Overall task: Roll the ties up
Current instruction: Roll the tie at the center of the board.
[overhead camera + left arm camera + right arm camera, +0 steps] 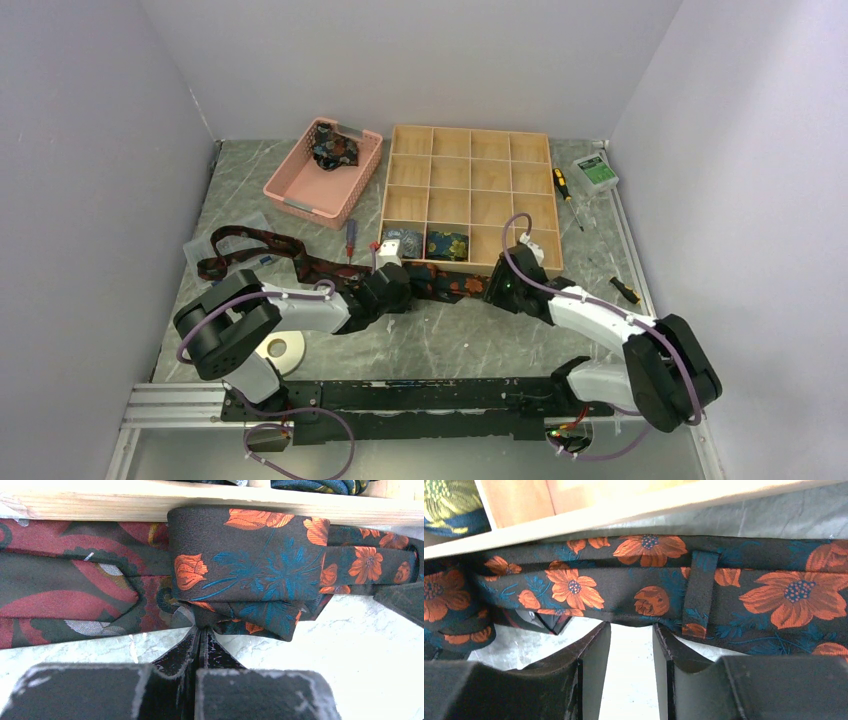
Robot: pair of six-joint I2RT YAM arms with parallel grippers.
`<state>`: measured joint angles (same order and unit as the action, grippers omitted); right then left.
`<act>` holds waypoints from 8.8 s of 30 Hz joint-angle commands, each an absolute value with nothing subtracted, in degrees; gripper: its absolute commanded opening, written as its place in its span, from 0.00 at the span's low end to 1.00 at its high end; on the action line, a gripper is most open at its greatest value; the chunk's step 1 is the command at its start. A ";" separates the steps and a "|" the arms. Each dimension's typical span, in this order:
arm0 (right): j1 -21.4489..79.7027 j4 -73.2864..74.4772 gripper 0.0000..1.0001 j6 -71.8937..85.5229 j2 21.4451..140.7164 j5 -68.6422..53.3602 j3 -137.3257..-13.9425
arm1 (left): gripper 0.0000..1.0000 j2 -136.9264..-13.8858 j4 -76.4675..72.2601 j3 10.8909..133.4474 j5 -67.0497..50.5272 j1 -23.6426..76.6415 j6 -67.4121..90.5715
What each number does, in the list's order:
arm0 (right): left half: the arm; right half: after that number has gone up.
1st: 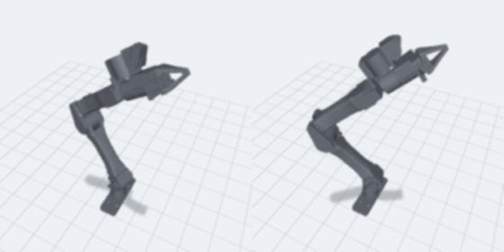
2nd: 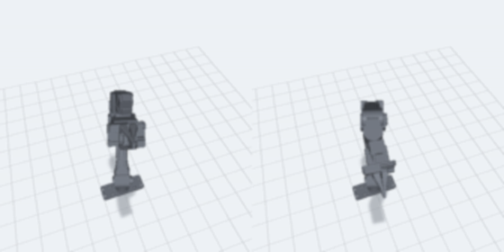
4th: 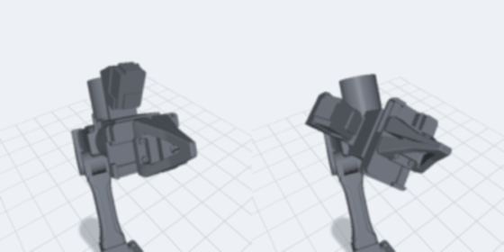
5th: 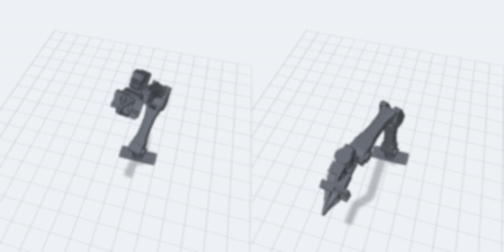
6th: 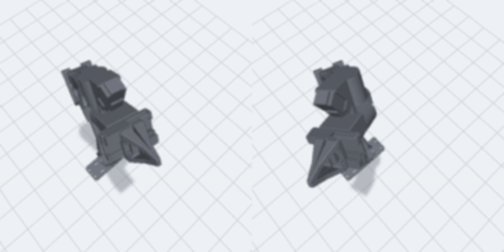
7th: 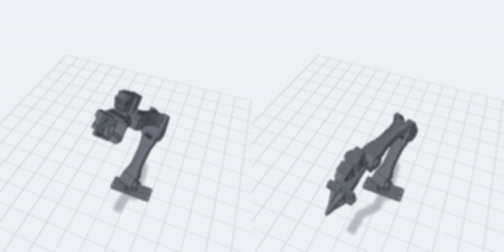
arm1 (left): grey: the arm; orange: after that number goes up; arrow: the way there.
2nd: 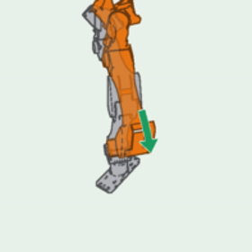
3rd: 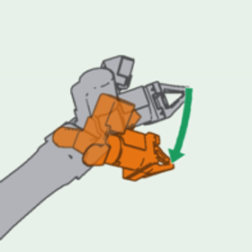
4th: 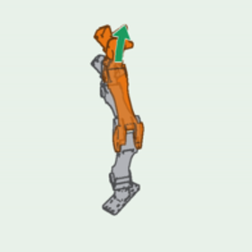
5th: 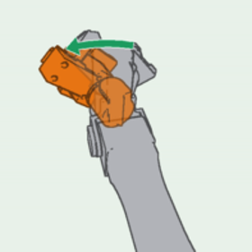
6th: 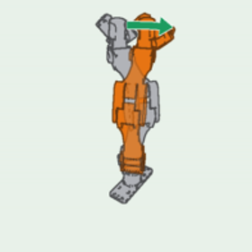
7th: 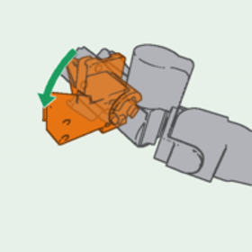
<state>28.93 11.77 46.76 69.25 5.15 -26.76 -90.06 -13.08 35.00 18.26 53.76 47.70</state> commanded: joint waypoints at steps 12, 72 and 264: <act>25.78 14.73 0.54 37.45 64.21 -0.47 -29.67 | 0.08 -85.09 -6.79 34.38 12.80 53.79 46.07; 33.26 -6.57 0.47 55.57 91.20 -19.07 -43.47 | 0.03 -96.45 -24.62 34.70 -1.32 43.07 47.42; 31.82 13.15 0.59 34.51 61.46 -6.90 -36.28 | 0.23 -82.37 35.16 52.56 -0.99 12.77 12.66</act>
